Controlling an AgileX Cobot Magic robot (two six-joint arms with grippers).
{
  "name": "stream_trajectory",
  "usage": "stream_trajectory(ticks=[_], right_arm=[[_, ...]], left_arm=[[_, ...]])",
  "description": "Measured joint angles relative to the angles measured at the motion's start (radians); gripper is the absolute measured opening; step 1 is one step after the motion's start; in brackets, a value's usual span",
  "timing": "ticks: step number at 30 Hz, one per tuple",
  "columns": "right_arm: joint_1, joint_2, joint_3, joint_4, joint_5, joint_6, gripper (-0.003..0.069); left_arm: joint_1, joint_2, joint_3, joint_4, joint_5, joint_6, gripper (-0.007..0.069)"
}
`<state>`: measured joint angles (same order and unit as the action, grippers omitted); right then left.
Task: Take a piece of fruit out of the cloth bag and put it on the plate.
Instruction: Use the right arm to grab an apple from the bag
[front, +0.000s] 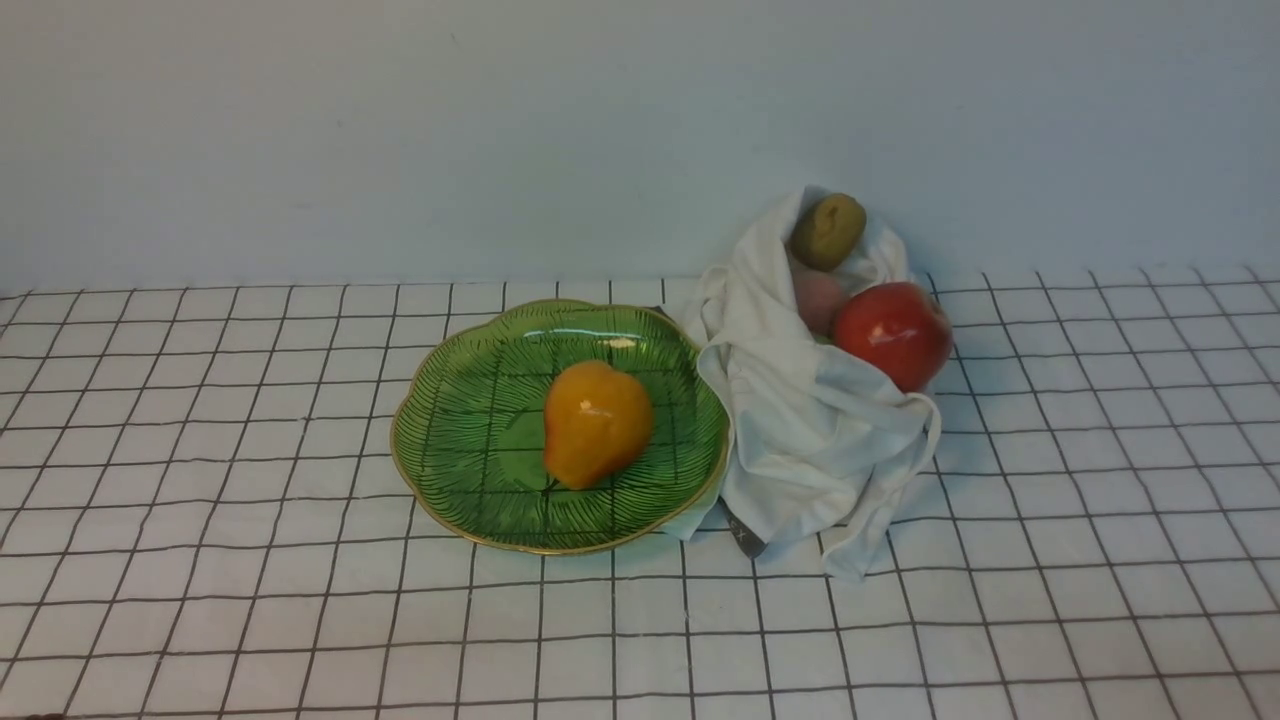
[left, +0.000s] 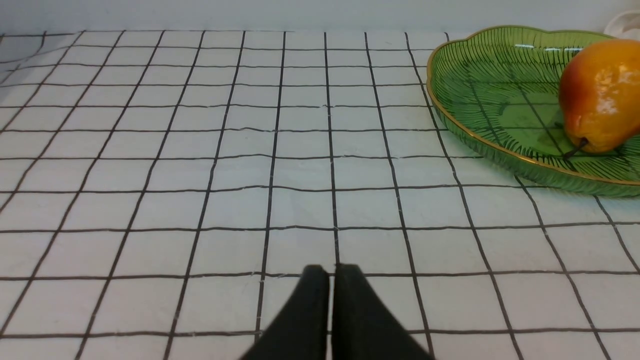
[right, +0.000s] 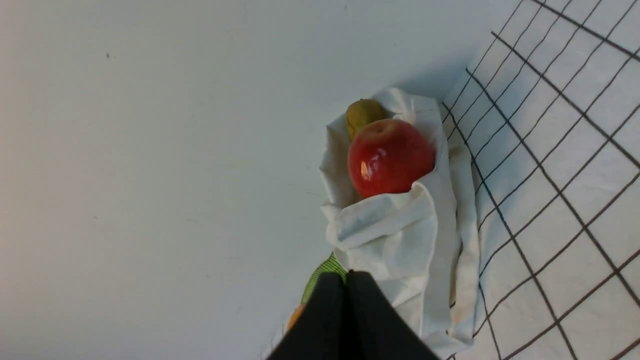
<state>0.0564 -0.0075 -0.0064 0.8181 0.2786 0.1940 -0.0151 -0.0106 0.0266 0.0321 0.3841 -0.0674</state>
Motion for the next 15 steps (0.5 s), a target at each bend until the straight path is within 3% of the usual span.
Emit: stream_trajectory(ticks=[7,11,15], right_arm=[[0.0,0.117,-0.313,-0.115,0.03,-0.315,-0.0014],[0.0,0.295,-0.423,-0.195,0.162,-0.347,-0.0014],[0.0,0.656,-0.537,-0.281,0.35,-0.355,-0.0009]], left_arm=[[0.0,0.0,0.0,0.0,0.0,0.0,-0.0005],[0.0,0.0,0.0,0.0,0.0,0.0,-0.0005],[0.0,0.0,0.0,0.0,0.0,0.0,-0.0005]])
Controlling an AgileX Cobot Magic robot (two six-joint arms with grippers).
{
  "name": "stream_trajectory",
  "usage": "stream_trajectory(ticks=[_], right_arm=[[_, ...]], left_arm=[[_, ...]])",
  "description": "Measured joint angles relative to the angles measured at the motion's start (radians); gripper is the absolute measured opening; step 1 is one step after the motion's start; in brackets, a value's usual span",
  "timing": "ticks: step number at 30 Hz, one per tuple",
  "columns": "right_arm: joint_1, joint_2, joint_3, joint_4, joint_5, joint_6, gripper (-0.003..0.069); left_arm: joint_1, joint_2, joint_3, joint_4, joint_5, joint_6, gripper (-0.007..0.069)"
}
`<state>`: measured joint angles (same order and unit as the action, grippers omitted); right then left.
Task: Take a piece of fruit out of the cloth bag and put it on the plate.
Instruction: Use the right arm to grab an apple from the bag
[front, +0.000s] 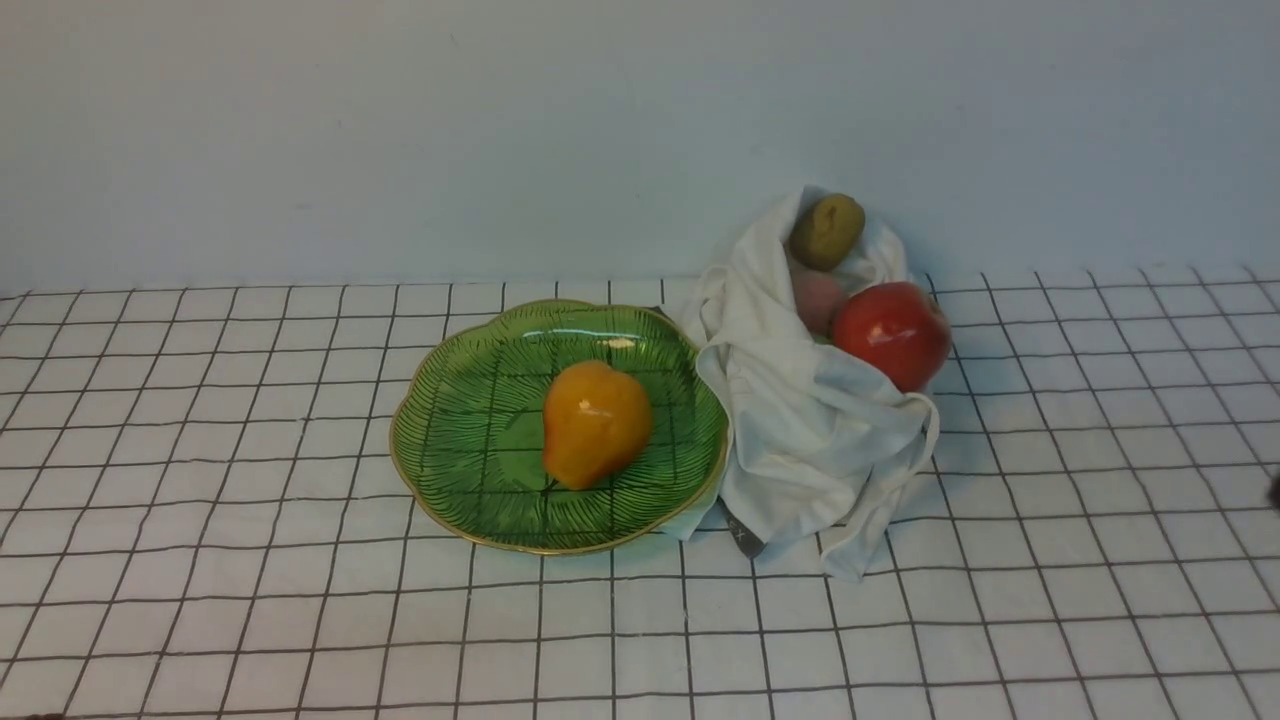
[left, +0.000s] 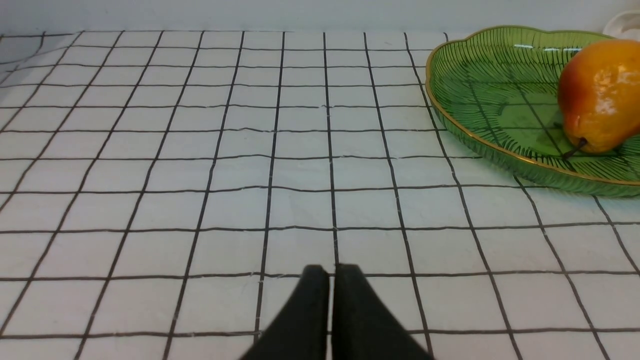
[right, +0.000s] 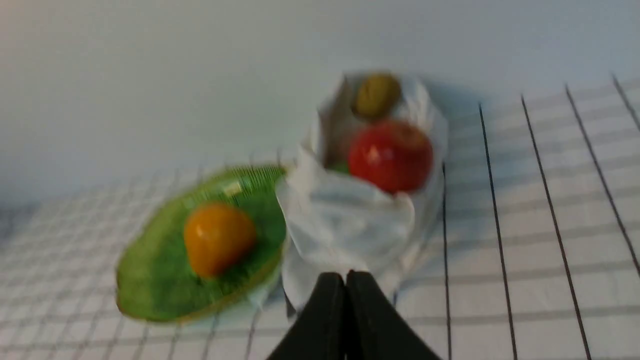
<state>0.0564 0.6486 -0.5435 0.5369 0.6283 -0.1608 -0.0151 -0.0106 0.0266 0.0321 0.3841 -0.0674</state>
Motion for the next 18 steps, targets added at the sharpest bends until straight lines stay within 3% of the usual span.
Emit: stream_trajectory(ticks=[4,7,12,13,14,16,18], right_arm=[[0.002,0.24,-0.093,-0.001,0.017,-0.076,0.0023],[0.027,0.421,-0.194,0.046,0.004,-0.175,0.0108],[0.093,0.677,-0.372,0.097,-0.015,-0.293,0.0346],[0.107,0.757,-0.435,0.097,-0.015,-0.312,0.0429],[0.109,0.78,-0.454,0.097,-0.015,-0.314,0.044],[0.118,0.913,-0.557,0.089,-0.01,-0.328,0.0573],[0.119,0.995,-0.64,0.069,0.002,-0.33,0.0637]], left_arm=[[0.0,0.0,0.0,0.0,0.0,0.0,-0.0005],[0.0,0.0,0.0,0.0,0.0,0.0,-0.0005],[0.0,0.0,0.0,0.0,0.0,0.0,-0.0005],[0.0,0.0,0.0,0.0,0.0,0.0,-0.0005],[0.0,0.0,0.0,0.0,0.0,0.0,-0.0005],[0.0,0.0,0.0,0.0,0.0,0.0,-0.0005],[0.0,0.0,0.0,0.0,0.0,0.0,-0.0005]])
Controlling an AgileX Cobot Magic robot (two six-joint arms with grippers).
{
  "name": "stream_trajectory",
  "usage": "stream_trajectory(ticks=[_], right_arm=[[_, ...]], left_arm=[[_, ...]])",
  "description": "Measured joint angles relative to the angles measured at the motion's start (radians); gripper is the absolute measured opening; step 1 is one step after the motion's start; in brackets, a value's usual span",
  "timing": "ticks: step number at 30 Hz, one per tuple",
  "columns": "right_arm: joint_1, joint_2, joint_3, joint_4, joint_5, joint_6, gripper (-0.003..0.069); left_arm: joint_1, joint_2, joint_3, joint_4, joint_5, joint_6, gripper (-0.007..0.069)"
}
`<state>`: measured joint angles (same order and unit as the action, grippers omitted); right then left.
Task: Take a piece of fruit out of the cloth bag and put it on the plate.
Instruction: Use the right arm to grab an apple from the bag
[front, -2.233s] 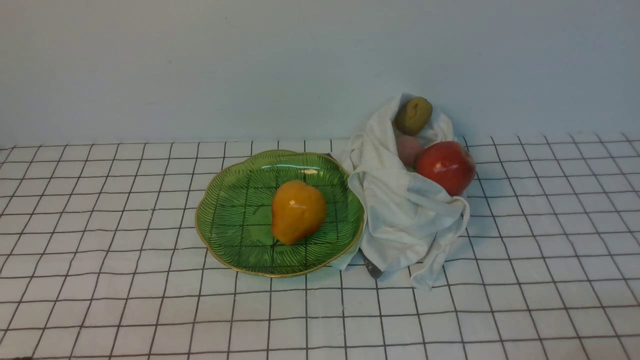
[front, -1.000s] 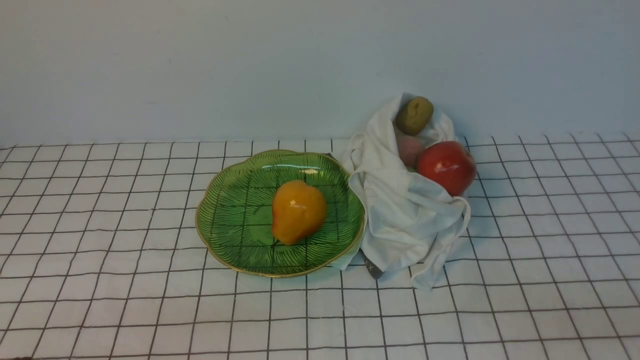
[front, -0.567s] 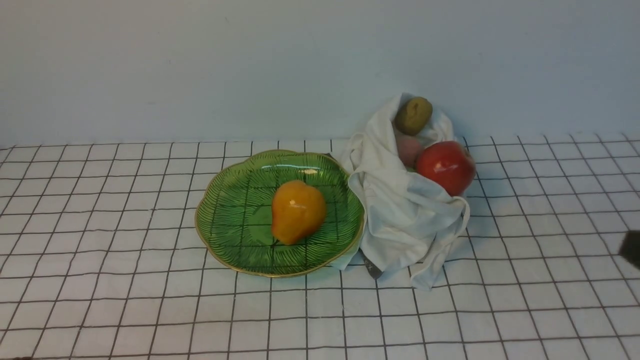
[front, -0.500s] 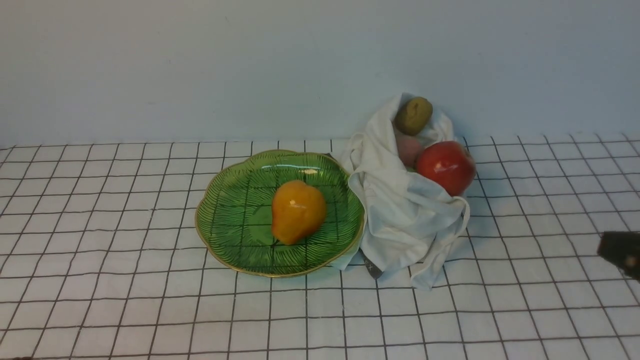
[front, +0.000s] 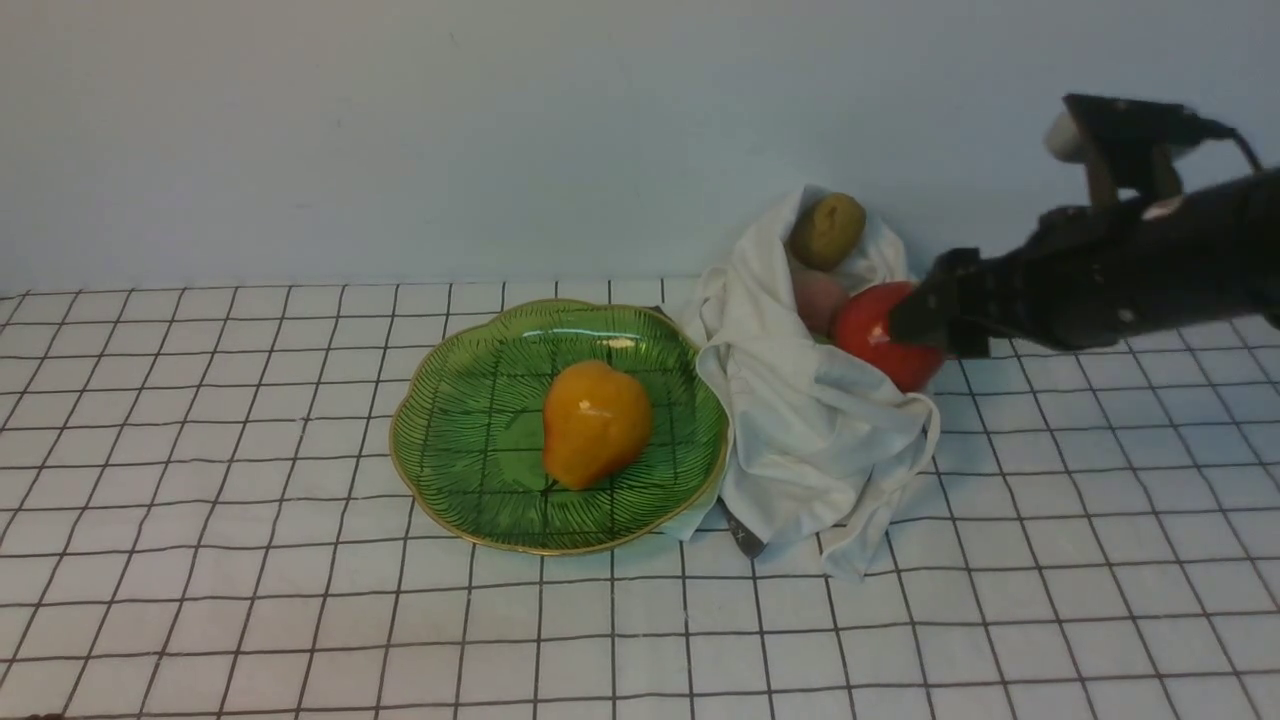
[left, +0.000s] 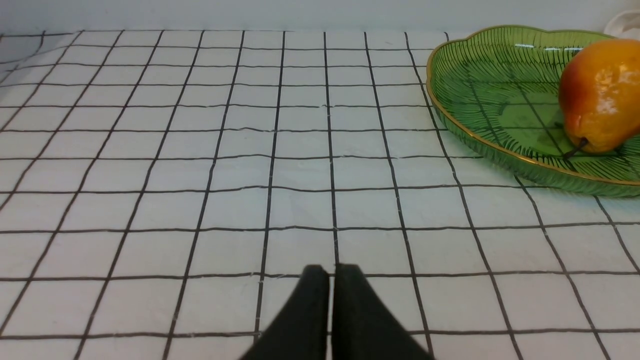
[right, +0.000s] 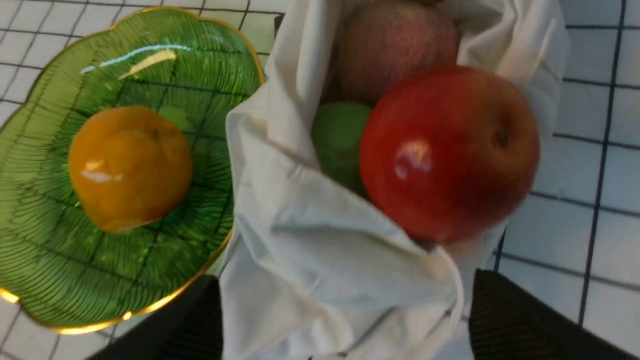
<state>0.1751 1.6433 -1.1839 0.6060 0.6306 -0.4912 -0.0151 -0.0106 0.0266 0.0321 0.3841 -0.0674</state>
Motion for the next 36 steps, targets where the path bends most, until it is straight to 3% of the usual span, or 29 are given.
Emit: stream_trajectory(ticks=[3,8,16,22,24,36], right_arm=[[0.0,0.153,-0.147,-0.057,0.045,0.004,0.0683],[0.0,0.318,-0.312,-0.09,0.097,0.011,0.0691],[0.0,0.404,-0.376,-0.124,0.115,0.012,0.0689],[0.0,0.406,-0.38,-0.142,0.119,0.011,0.0605],[0.0,0.406,-0.38,-0.155,0.121,0.011,0.0521],[0.0,0.222,-0.38,-0.257,0.178,0.028,0.0521]], left_arm=[[0.0,0.0,0.0,0.0,0.0,0.0,-0.0005],[0.0,0.0,0.0,0.0,0.0,0.0,-0.0005],[0.0,0.0,0.0,0.0,0.0,0.0,-0.0005],[0.0,0.0,0.0,0.0,0.0,0.0,-0.0005],[0.0,0.0,0.0,0.0,0.0,0.0,-0.0005],[0.0,0.0,0.0,0.0,0.0,0.0,-0.0005]])
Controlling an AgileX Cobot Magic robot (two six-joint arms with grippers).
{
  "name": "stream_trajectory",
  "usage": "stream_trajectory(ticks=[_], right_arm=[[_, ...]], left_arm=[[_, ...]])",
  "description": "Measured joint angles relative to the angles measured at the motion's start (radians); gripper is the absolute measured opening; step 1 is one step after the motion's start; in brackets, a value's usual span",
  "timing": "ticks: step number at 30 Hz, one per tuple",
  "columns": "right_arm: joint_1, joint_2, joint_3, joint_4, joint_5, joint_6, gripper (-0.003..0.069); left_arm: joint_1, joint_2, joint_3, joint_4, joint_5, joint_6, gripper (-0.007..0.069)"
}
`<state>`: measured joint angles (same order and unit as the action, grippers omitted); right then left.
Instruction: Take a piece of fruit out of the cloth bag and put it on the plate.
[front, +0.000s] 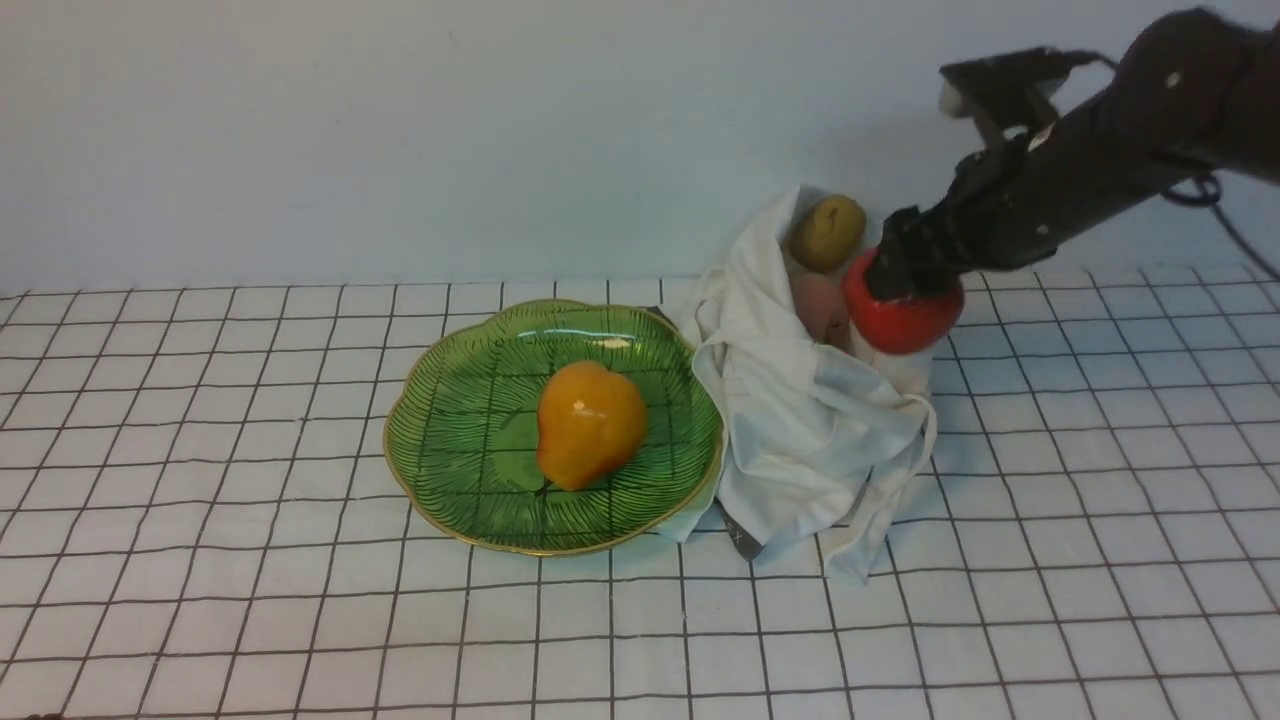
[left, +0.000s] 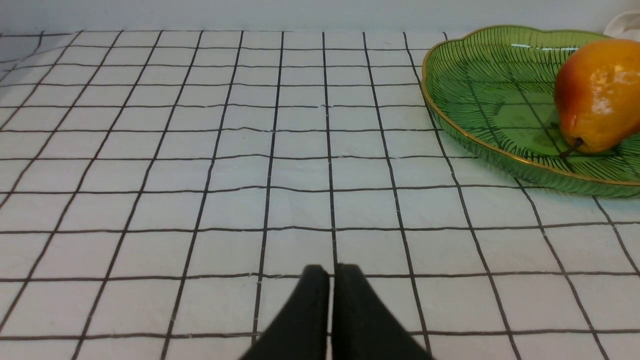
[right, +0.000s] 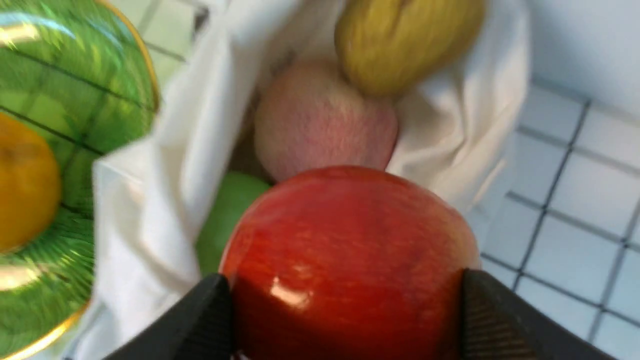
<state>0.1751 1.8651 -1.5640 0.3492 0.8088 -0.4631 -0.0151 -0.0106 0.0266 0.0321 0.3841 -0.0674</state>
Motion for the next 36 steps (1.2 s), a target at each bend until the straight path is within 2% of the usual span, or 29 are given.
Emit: stream_trajectory(ticks=[2,7,11,12,13,14,18,19,20,23,26,32,36], right_arm=[[0.0,-0.067,0.0,0.019,0.011,0.011,0.0521],[0.041,-0.134,-0.001,0.165,0.015,0.008,0.0521],[0.154,-0.092,-0.002,0.267,-0.004,-0.017,0.0521],[0.209,-0.061,-0.002,0.287,-0.024,-0.02,0.0521],[0.209,-0.056,-0.002,0.289,-0.027,-0.02,0.0521],[0.267,-0.012,-0.002,0.302,-0.06,-0.027,0.0521],[0.349,0.075,-0.002,0.313,-0.139,-0.081,0.0521],[0.367,0.103,-0.002,0.315,-0.179,-0.099,0.0543],[0.37,0.108,-0.002,0.315,-0.179,-0.101,0.0543],[0.389,0.161,0.0,0.322,-0.267,-0.113,0.0655],[0.388,0.169,0.0,0.322,-0.308,-0.113,0.0685],[0.374,0.151,0.0,0.309,-0.298,-0.113,0.0691],[0.342,0.067,0.0,0.223,-0.186,-0.113,0.0671]], left_arm=[[0.0,0.0,0.0,0.0,0.0,0.0,-0.0005],[0.0,0.0,0.0,0.0,0.0,0.0,-0.0005],[0.0,0.0,0.0,0.0,0.0,0.0,-0.0005],[0.0,0.0,0.0,0.0,0.0,0.0,-0.0005],[0.0,0.0,0.0,0.0,0.0,0.0,-0.0005],[0.0,0.0,0.0,0.0,0.0,0.0,-0.0005],[0.0,0.0,0.0,0.0,0.0,0.0,-0.0005],[0.0,0.0,0.0,0.0,0.0,0.0,-0.0005],[0.0,0.0,0.0,0.0,0.0,0.0,-0.0005],[0.0,0.0,0.0,0.0,0.0,0.0,-0.0005],[0.0,0.0,0.0,0.0,0.0,0.0,-0.0005],[0.0,0.0,0.0,0.0,0.0,0.0,-0.0005],[0.0,0.0,0.0,0.0,0.0,0.0,-0.0005]])
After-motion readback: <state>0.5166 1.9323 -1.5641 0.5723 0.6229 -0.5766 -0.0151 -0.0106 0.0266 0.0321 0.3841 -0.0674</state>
